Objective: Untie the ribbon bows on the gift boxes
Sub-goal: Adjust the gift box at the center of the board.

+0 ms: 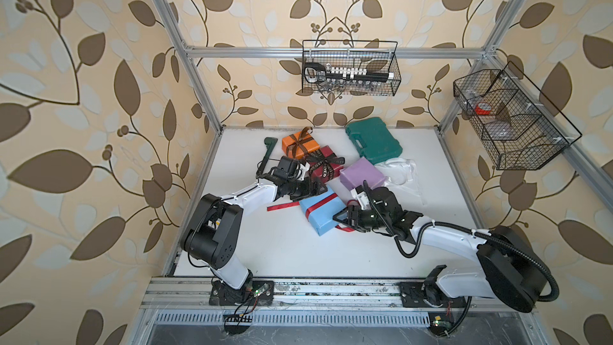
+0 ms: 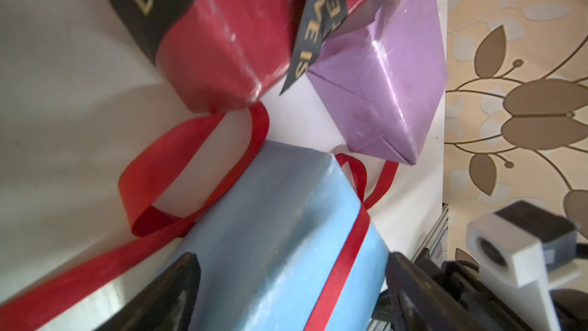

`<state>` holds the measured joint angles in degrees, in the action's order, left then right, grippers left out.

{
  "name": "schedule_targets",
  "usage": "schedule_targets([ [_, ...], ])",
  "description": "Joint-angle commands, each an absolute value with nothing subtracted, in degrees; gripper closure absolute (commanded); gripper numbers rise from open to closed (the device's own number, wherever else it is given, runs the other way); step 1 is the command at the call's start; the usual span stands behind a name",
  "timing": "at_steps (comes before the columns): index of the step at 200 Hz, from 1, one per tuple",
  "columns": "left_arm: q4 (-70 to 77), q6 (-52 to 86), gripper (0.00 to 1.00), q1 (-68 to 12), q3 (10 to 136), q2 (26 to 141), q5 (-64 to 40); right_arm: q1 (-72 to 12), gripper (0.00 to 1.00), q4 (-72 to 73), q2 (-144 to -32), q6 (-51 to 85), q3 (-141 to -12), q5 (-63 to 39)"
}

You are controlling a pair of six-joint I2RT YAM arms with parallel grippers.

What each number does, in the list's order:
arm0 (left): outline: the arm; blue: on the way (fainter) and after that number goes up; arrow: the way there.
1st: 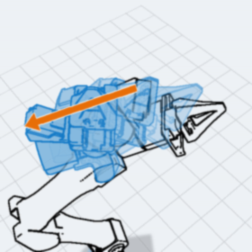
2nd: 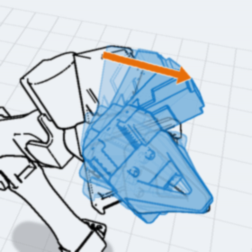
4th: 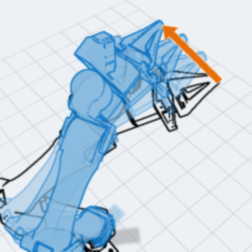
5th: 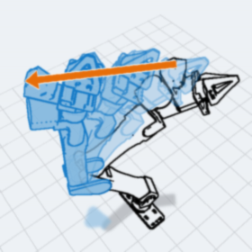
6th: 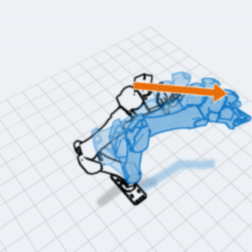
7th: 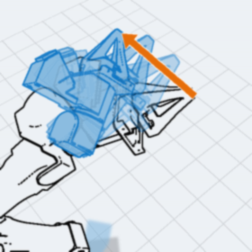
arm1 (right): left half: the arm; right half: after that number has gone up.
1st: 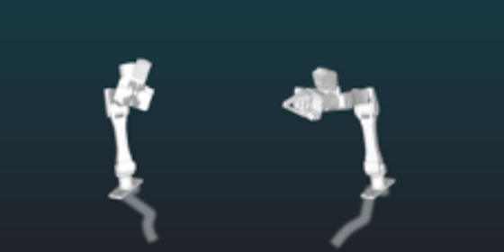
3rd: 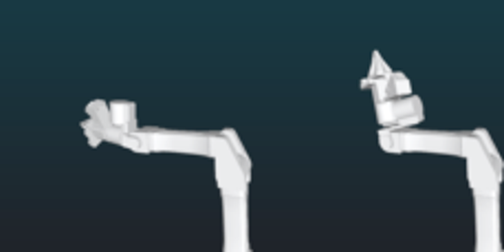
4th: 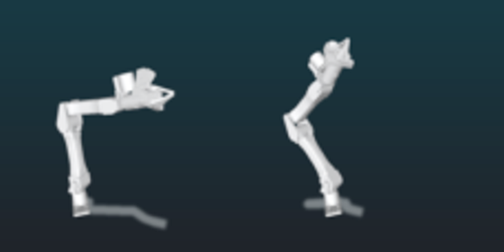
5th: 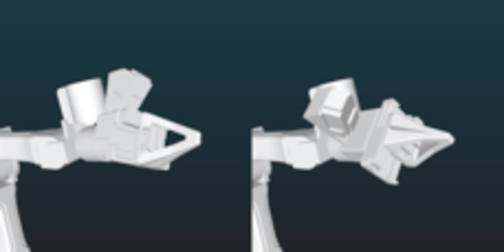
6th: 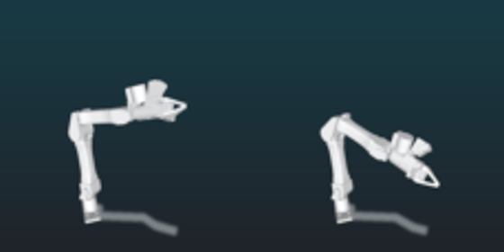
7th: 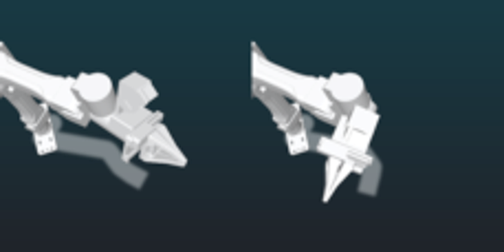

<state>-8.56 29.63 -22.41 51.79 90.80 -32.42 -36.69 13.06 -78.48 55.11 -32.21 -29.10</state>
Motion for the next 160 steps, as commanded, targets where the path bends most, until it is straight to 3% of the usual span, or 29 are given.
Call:
schedule_targets([
  [1, -5.66, 34.76, 0.08, -22.47, 46.17, 85.36, -36.76, -34.57, 0.32, 15.02, -81.89, 52.14, -36.43, -27.79],
  [46, -5.33, 39.33, 0.09, -24.26, 39.71, 78.10, -36.30, -30.70, 0.32, 12.33, -86.09, 48.06, -41.33, -30.18],
  [87, -15.93, 33.50, 0.10, -24.17, 43.33, 73.67, -27.82, -30.92, 0.32, -3.78, -83.58, 40.39, -47.14, -21.26],
  [142, -17.14, 34.39, 0.30, -22.86, 42.81, 72.96, -21.39, -39.44, 0.37, -18.76, -85.53, 32.37, -57.44, -9.17],
  [160, -16.71, 36.31, 0.31, -21.11, 40.70, 72.41, -20.22, -43.33, 0.40, -21.62, -87.95, 30.33, -61.09, -6.41],
])
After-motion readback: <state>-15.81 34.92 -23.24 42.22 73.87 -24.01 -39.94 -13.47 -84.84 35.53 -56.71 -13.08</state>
